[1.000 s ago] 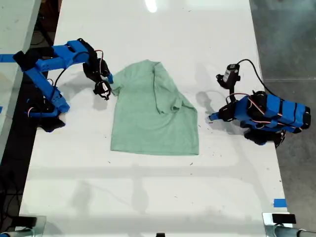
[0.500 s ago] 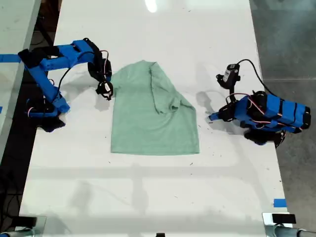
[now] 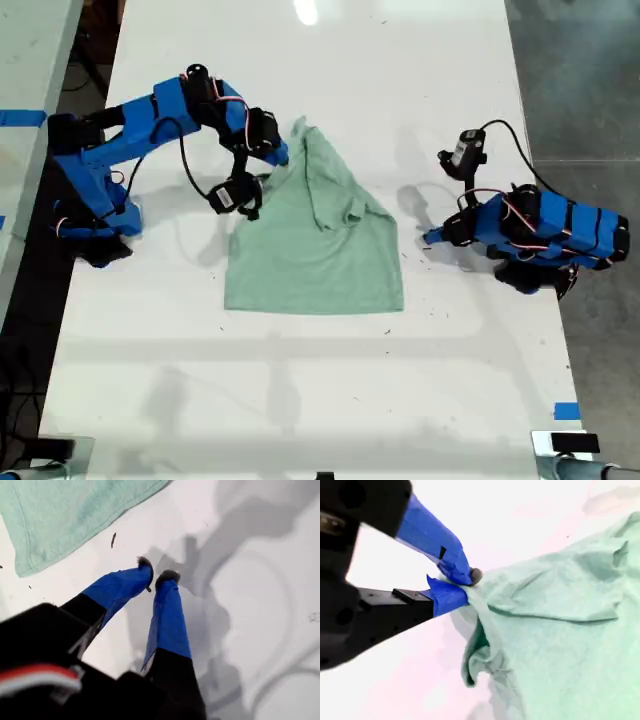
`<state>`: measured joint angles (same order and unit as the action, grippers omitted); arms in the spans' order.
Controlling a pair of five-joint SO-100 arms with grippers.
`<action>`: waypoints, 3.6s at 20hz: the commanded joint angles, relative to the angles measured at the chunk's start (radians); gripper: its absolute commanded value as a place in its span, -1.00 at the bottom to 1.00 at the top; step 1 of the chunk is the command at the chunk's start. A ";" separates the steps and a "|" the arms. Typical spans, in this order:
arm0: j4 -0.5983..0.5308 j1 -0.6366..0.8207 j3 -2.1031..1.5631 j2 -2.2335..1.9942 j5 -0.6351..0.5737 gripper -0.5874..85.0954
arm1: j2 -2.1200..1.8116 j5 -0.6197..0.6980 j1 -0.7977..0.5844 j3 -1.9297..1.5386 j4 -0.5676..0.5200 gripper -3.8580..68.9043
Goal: Fold t shirt
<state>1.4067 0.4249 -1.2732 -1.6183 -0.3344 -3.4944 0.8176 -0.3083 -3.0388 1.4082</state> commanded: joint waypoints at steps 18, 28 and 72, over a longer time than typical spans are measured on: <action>0.167 0.089 0.233 -0.112 0.032 -0.77 | -0.011 0.015 0.009 -0.041 -0.018 -0.76; -0.170 -0.147 -0.859 -1.331 0.278 -0.99 | -0.011 0.015 0.009 -0.041 -0.018 -0.76; -0.258 -0.319 -1.856 -1.987 0.393 -0.99 | -0.011 0.015 0.008 -0.043 -0.020 -0.77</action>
